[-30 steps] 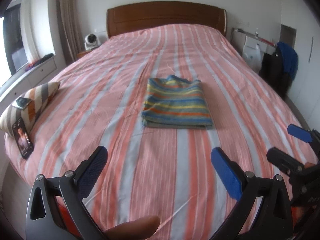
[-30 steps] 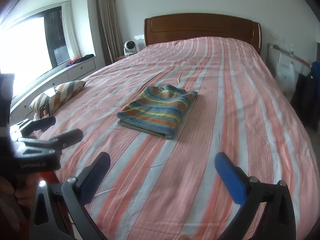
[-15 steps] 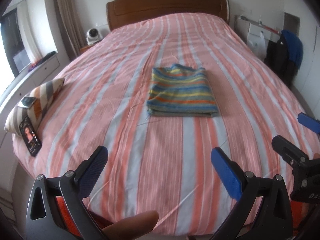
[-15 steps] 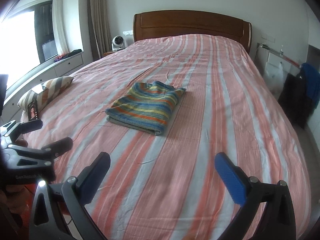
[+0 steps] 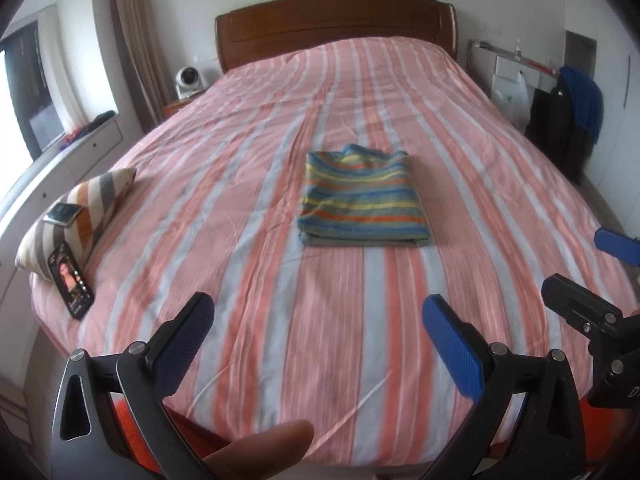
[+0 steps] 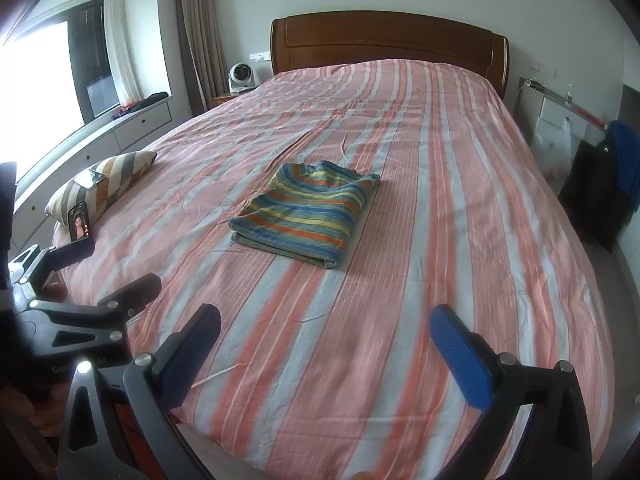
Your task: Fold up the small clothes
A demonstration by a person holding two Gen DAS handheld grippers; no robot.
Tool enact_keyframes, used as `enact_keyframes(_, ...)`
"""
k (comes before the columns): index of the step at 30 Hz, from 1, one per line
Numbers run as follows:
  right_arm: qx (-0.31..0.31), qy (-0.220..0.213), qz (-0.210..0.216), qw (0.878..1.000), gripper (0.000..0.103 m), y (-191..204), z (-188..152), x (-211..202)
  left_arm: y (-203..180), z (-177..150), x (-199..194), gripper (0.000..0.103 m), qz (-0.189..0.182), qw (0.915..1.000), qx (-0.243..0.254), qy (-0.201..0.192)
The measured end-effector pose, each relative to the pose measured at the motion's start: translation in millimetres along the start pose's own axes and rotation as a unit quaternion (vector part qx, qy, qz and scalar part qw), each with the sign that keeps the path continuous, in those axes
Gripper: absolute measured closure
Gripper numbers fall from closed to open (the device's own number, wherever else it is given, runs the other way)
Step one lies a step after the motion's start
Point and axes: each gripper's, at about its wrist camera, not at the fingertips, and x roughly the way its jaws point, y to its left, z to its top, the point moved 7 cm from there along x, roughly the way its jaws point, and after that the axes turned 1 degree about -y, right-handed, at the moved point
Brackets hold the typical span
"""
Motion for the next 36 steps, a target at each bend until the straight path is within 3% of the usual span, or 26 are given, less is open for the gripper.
enact_keyframes(7,0.008,0.011,-0.011,1.0,0.0,6,0,4,4,-1,-1,0.0,0.016,0.9999,0.001,0.003)
enact_keyframes(23,-0.026,-0.007,-0.092,0.995,0.001,-2,-1,12,0,-7,15,0.0,0.015,0.9995,-0.007,0.026)
enact_keyframes(36,-0.021,-0.001,-0.088,0.996,0.001,-5,-7,14,-5,-7,14,0.0,-0.006,0.9997,-0.006,0.022)
